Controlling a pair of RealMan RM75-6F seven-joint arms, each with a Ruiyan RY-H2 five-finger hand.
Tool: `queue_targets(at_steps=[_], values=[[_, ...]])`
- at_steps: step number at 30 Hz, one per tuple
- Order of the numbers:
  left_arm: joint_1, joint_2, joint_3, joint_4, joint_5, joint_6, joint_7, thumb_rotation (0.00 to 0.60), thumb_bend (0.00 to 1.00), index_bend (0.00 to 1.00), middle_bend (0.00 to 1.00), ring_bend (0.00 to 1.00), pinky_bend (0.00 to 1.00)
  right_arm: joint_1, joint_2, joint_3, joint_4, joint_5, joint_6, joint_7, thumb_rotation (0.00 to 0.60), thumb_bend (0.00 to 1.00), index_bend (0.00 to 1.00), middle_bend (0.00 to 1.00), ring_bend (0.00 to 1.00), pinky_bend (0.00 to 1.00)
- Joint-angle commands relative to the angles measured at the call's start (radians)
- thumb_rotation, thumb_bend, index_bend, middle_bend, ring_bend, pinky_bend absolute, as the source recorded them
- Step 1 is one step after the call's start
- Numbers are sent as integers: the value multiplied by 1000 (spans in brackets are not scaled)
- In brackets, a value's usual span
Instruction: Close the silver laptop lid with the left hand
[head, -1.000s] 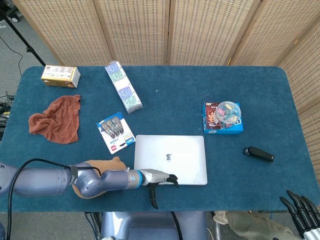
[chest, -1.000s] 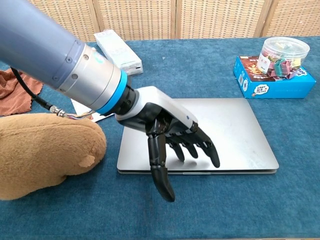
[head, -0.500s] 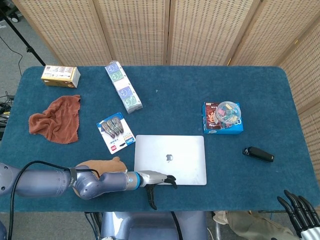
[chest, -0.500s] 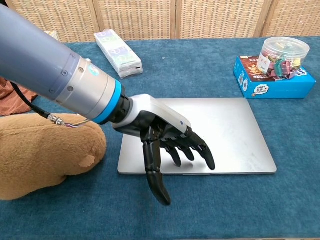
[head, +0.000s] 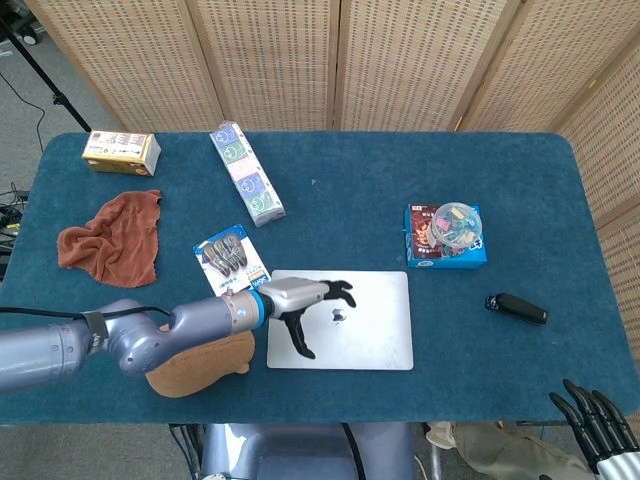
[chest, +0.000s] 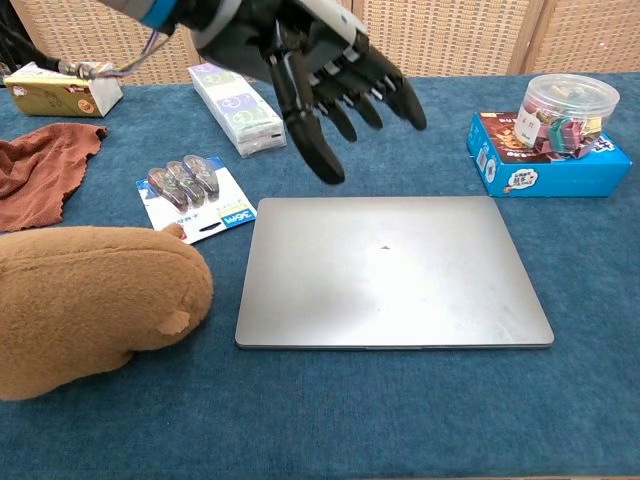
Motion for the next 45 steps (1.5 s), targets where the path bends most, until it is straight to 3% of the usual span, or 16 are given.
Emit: queue_targets(at_steps=[1, 6, 10, 16, 24, 32, 38, 45], values=[[62, 135, 3, -115, -37, 131, 13, 600, 111, 188, 15, 48, 84, 7, -1, 2, -4, 3, -12, -1, 600, 183, 0, 0, 0, 46], [162, 265, 84, -217, -58, 283, 78, 600, 111, 206, 15, 42, 84, 27, -1, 8, -12, 14, -40, 8, 600, 182, 0, 0, 0, 46], [303, 348, 145, -315, -36, 472, 131, 600, 111, 206, 15, 32, 84, 52, -2, 22, -21, 31, -72, 15, 600, 183, 0, 0, 0, 46], [554, 375, 207, -400, 84, 774, 129, 600, 111, 206, 15, 41, 84, 93, -9, 49, -32, 71, -119, 28, 600, 183, 0, 0, 0, 46], [903, 293, 301, -366, 359, 1144, 13, 600, 111, 236, 15, 55, 84, 143, -25, 88, -42, 148, -184, 40, 600, 183, 0, 0, 0, 46], [1152, 152, 383, -288, 580, 1410, -2, 600, 111, 248, 44, 76, 84, 177, -39, 129, -58, 229, -223, 36, 600, 183, 0, 0, 0, 46], [1261, 43, 379, -218, 644, 1544, 59, 600, 111, 259, 45, 74, 84, 196, -44, 150, -71, 287, -256, 29, 600, 183, 0, 0, 0, 46], [1300, 10, 369, -170, 678, 1568, 40, 600, 110, 267, 45, 73, 84, 206, -39, 168, -95, 315, -254, 35, 600, 183, 0, 0, 0, 46]])
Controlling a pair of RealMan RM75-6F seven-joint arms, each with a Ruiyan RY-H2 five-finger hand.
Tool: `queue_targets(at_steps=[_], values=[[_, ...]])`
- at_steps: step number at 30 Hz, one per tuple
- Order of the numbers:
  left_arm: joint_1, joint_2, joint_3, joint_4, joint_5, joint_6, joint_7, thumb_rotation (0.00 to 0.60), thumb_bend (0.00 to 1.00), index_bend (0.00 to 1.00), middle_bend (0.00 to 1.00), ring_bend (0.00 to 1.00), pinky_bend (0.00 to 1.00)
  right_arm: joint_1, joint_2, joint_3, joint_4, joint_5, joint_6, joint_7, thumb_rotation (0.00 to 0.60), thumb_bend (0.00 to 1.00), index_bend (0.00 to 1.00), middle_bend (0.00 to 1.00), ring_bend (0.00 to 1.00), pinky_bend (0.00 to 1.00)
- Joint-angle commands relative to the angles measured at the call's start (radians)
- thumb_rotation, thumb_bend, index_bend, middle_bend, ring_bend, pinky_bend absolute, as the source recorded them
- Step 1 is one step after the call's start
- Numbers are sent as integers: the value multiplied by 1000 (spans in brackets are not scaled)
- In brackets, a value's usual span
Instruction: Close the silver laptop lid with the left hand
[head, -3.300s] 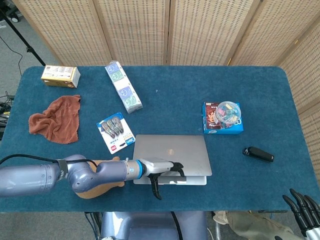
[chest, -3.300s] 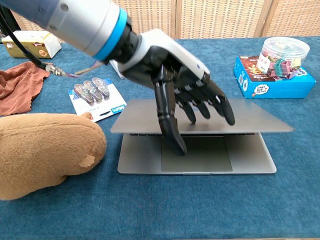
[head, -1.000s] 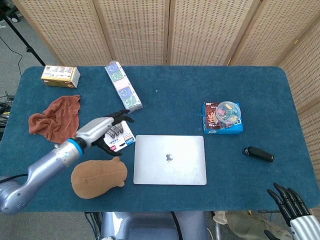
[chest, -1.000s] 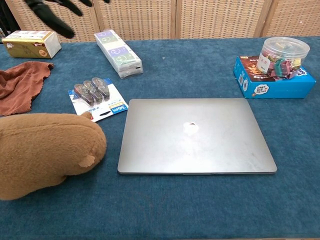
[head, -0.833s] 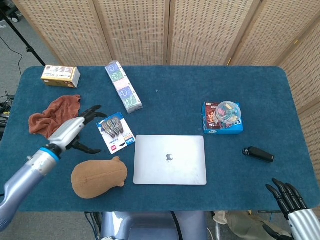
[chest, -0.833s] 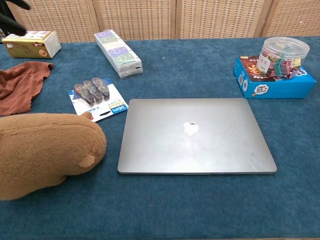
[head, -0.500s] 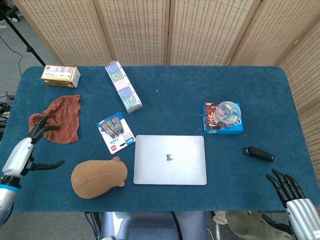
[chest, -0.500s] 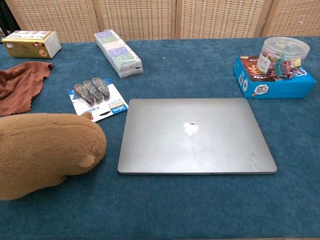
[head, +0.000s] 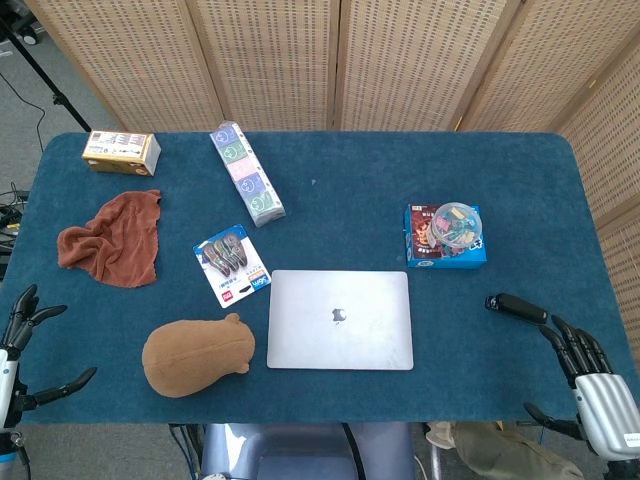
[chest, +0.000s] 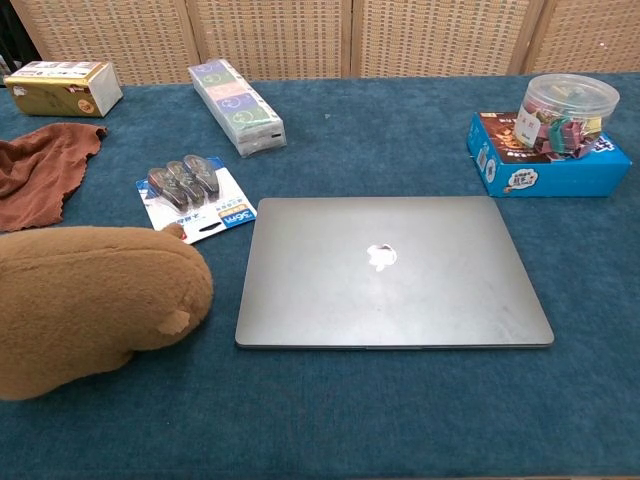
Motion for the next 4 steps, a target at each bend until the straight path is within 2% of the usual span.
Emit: queue_targets(at_steps=[1, 4], values=[[10, -7, -11, 10, 10, 7, -3, 600, 110, 268, 45, 73, 84, 1, 2, 4, -5, 4, 5, 1, 600, 183, 0, 0, 0, 46], [18, -10, -9, 11, 40, 5, 5, 600, 111, 268, 45, 73, 84, 1, 0, 0, 4, 6, 1, 2, 600, 183, 0, 0, 0, 46]])
